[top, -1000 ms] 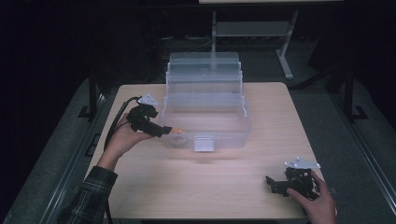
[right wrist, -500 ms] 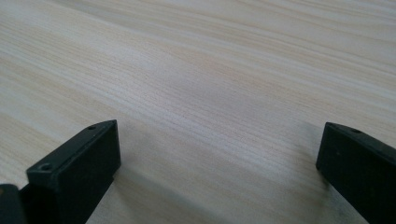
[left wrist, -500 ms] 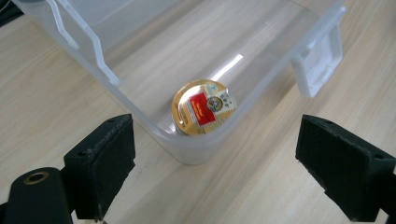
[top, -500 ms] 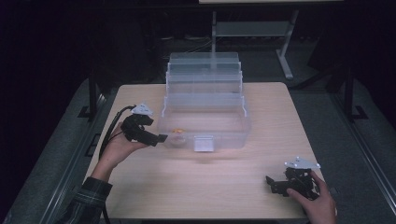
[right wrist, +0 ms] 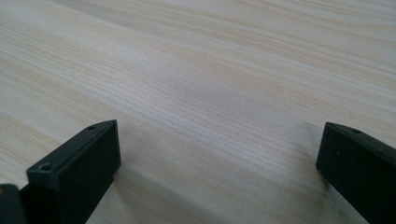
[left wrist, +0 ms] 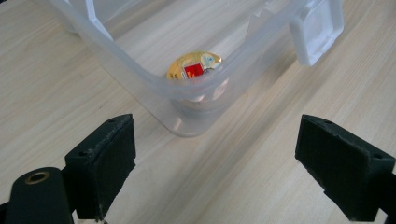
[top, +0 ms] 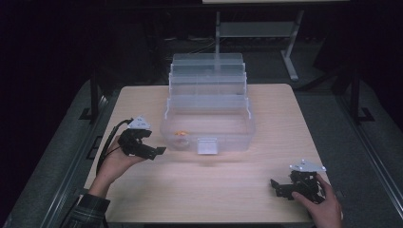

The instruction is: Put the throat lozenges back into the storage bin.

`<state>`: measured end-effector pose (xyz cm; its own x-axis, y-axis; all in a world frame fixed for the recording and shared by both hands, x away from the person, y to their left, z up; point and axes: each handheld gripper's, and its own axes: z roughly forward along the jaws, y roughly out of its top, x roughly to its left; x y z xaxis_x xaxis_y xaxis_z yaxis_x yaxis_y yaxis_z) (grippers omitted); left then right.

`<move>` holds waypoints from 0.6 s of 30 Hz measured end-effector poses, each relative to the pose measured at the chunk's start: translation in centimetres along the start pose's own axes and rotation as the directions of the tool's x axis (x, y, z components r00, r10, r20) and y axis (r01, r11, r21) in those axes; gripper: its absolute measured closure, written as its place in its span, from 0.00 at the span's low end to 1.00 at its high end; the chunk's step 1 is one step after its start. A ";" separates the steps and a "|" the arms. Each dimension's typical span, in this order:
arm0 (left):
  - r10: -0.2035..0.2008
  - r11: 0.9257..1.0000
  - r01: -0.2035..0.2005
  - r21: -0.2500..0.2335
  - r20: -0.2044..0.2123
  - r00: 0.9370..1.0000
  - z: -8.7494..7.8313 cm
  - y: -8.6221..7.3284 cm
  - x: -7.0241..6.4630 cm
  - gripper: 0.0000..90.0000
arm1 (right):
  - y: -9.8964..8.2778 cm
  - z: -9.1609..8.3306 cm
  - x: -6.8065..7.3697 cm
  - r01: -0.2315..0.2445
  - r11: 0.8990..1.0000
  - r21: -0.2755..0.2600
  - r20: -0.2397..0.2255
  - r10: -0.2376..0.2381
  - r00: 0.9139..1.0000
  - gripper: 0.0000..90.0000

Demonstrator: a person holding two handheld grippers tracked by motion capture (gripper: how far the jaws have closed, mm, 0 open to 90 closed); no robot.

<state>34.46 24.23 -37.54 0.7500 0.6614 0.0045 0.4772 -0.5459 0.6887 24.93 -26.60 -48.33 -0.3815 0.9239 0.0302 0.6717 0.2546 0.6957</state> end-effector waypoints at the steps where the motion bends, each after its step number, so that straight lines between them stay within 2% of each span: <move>1: -0.002 1.000 0.002 -0.005 -0.003 1.000 -0.1 -0.3 0.0 0.13 | 0.0 0.0 0.0 0.000 1.000 0.000 0.000 0.000 1.000 0.00; 12: -0.025 0.999 0.024 -0.043 -0.012 1.000 -0.7 -3.2 -0.2 0.14 | 0.0 0.0 0.0 0.000 1.000 0.000 0.001 0.000 1.000 0.00; 18: -0.030 0.998 0.029 -0.047 -0.023 0.999 -0.7 -4.8 -0.4 0.14 | 0.0 0.0 0.0 -0.001 1.000 0.000 0.001 0.001 1.000 0.00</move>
<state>31.55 26.89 -40.33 0.7243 0.6895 0.0007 0.4768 -0.5016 0.7219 24.93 -26.60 -48.33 -0.3805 0.9243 0.0304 0.6720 0.2537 0.6957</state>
